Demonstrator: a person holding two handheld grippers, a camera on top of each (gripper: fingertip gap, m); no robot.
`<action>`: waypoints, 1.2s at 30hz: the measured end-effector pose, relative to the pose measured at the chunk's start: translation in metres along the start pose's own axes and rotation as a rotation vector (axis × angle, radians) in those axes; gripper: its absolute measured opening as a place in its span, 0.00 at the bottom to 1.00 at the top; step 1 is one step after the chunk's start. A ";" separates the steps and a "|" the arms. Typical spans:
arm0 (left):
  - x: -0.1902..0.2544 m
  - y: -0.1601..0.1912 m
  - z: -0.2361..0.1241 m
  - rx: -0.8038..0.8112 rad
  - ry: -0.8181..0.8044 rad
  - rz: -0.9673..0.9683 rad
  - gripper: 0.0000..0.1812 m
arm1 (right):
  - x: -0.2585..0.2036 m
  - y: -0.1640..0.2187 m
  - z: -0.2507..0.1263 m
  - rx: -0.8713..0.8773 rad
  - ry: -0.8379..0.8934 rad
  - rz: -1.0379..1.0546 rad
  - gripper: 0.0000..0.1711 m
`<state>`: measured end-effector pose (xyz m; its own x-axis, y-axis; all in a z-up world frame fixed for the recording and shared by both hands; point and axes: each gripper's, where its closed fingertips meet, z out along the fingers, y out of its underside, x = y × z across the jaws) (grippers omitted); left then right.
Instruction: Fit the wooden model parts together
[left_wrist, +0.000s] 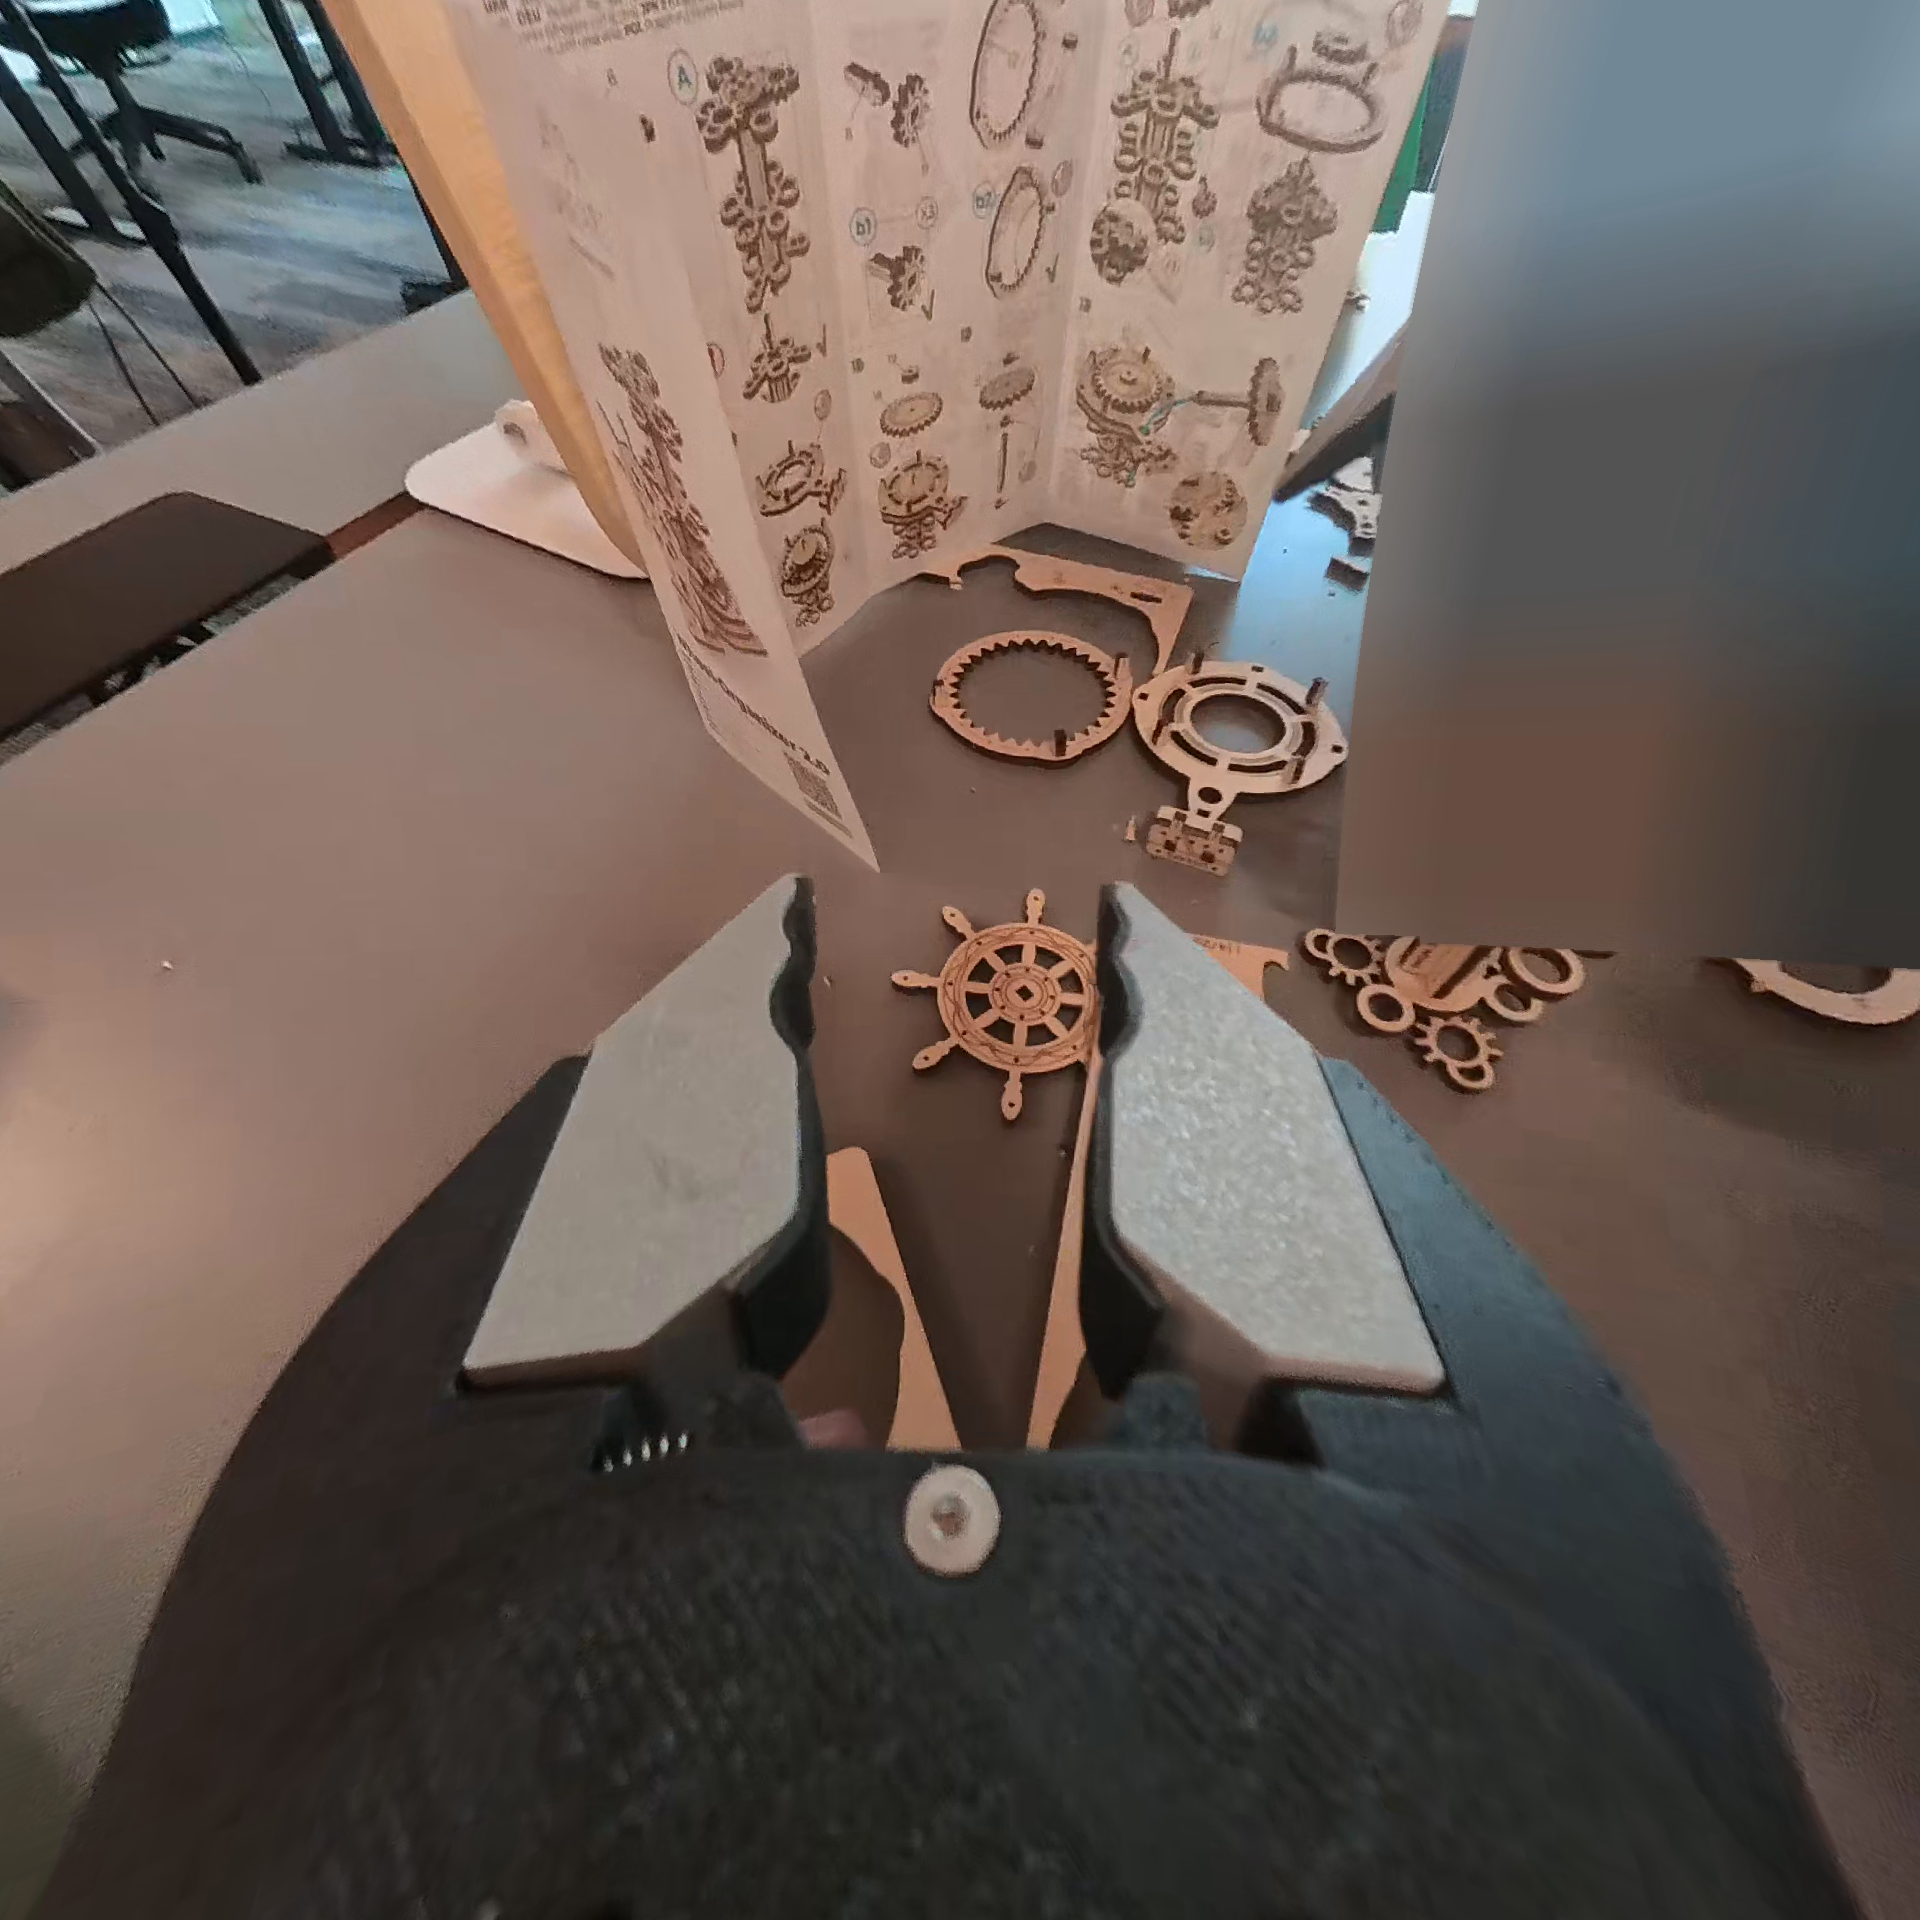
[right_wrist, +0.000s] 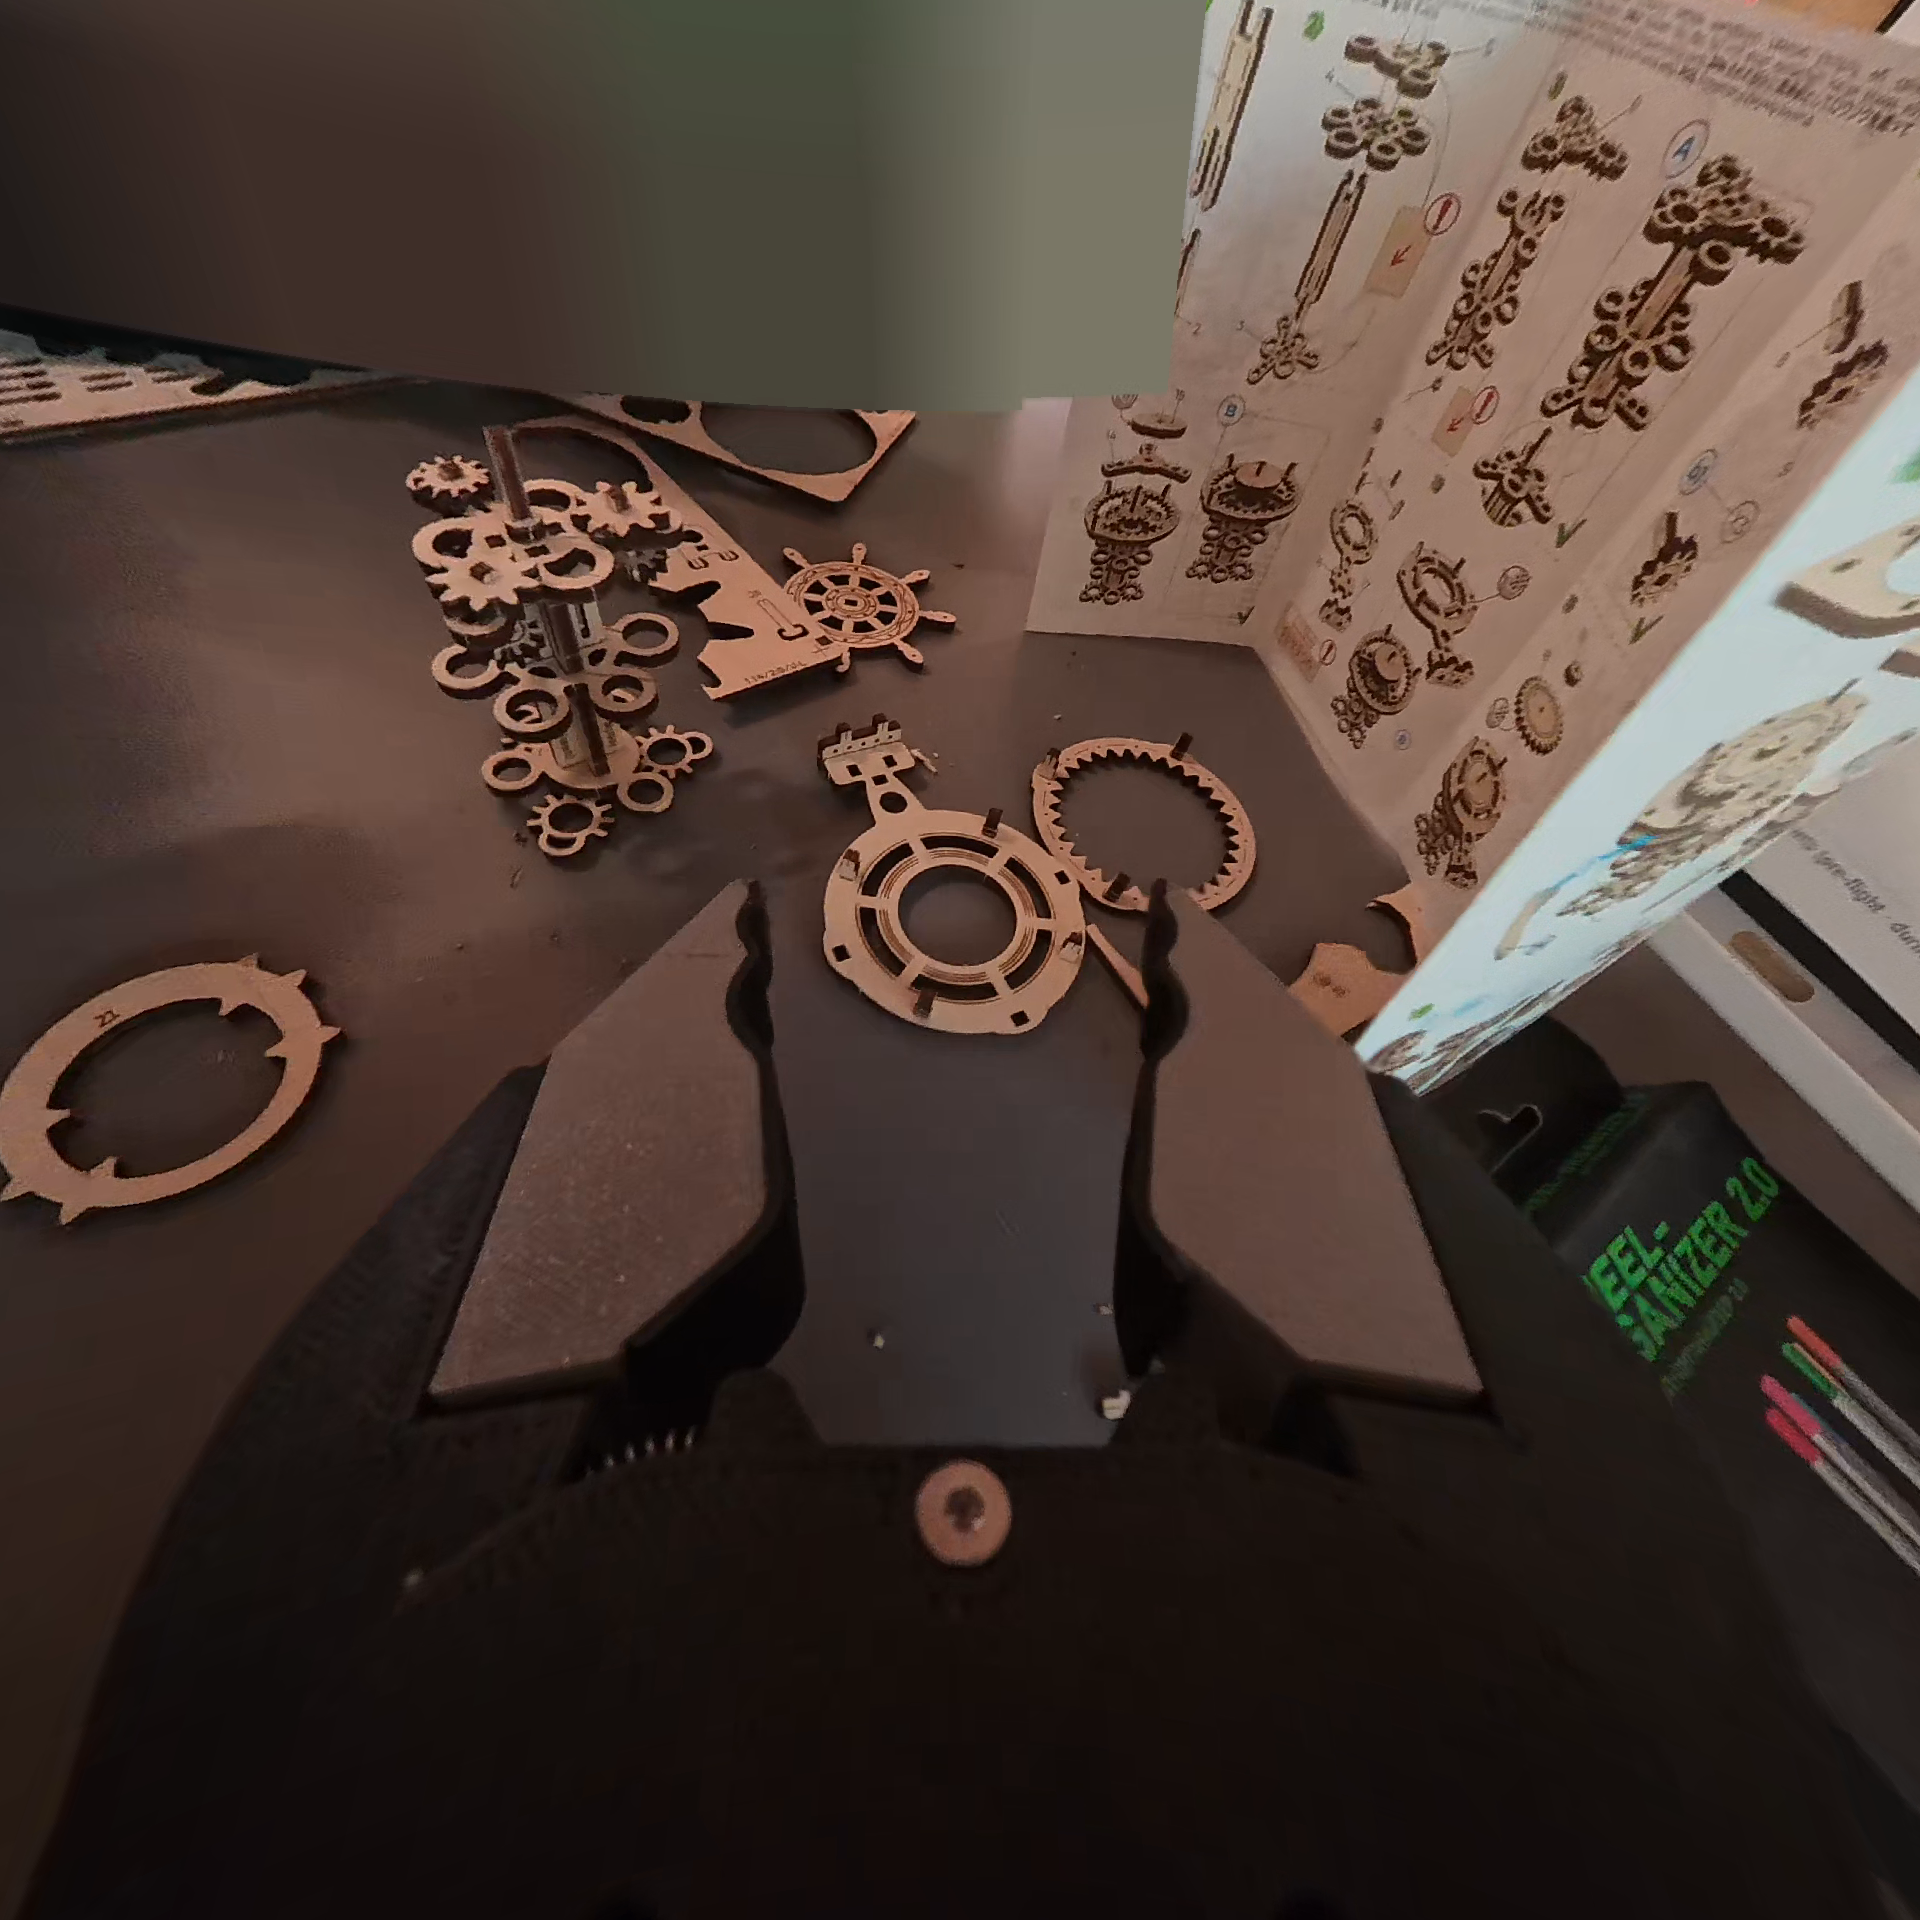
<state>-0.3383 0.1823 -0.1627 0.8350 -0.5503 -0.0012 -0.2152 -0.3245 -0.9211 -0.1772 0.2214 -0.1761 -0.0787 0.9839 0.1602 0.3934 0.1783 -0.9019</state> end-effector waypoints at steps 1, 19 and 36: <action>0.001 0.000 0.000 -0.003 0.005 0.003 0.29 | 0.001 -0.001 -0.001 0.009 0.001 0.003 0.40; -0.003 -0.032 -0.020 -0.070 -0.116 0.113 0.30 | 0.058 -0.028 -0.067 0.260 0.300 0.139 0.47; 0.144 -0.002 -0.082 -0.090 -0.146 -0.287 0.47 | 0.075 0.029 -0.130 0.180 0.450 0.242 0.49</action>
<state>-0.2595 0.0408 -0.1289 0.9304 -0.3129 0.1912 0.0005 -0.5203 -0.8540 -0.0525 0.3013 -0.1380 0.4101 0.9100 0.0599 0.1855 -0.0189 -0.9825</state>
